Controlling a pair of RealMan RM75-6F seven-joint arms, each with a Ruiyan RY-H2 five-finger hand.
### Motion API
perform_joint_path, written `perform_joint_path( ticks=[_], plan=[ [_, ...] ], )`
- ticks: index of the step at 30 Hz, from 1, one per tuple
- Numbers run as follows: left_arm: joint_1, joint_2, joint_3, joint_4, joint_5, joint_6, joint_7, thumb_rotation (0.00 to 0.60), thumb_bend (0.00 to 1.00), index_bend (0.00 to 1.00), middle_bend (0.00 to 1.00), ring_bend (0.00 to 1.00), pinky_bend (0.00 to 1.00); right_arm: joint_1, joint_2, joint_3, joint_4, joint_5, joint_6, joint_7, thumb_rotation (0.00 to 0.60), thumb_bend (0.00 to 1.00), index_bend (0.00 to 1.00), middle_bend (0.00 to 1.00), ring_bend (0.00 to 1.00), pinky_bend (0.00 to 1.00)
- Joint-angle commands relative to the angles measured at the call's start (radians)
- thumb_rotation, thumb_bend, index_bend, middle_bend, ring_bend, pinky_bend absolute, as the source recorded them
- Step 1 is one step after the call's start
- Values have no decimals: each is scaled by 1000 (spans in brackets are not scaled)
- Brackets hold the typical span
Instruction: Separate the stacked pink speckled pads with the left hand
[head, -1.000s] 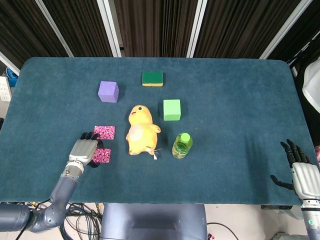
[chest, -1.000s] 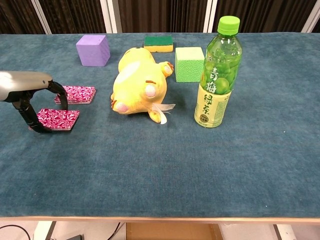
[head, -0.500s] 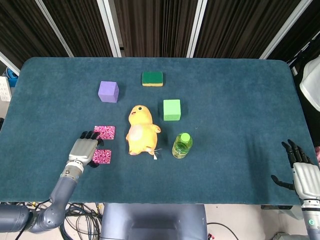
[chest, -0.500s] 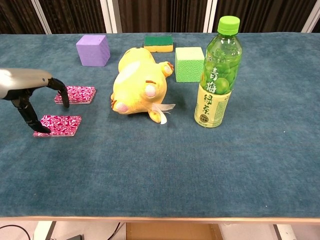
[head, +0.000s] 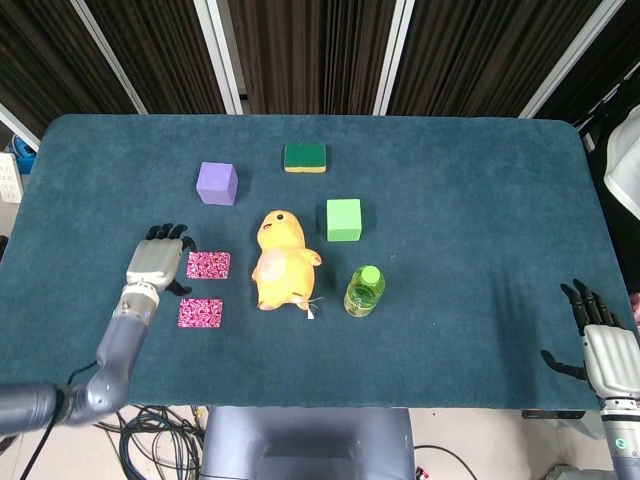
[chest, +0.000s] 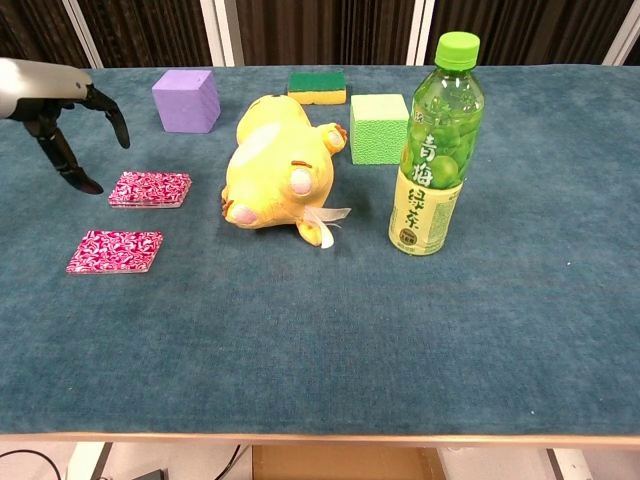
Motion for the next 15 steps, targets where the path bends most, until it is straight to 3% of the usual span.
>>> perform_joint_path(
  ticks=[1, 15],
  plan=[
    [-54, -26, -19, 80, -87, -69, 33, 600, 121, 360, 142, 1, 0, 1, -1, 1, 0, 5, -4, -3, 600, 182, 0, 0, 52, 217],
    [-87, -102, 8, 198, -114, -107, 26, 600, 122, 375, 143, 2, 0, 3, 0, 0, 1, 5, -10, 0, 600, 181, 0, 1, 52, 216]
  ],
)
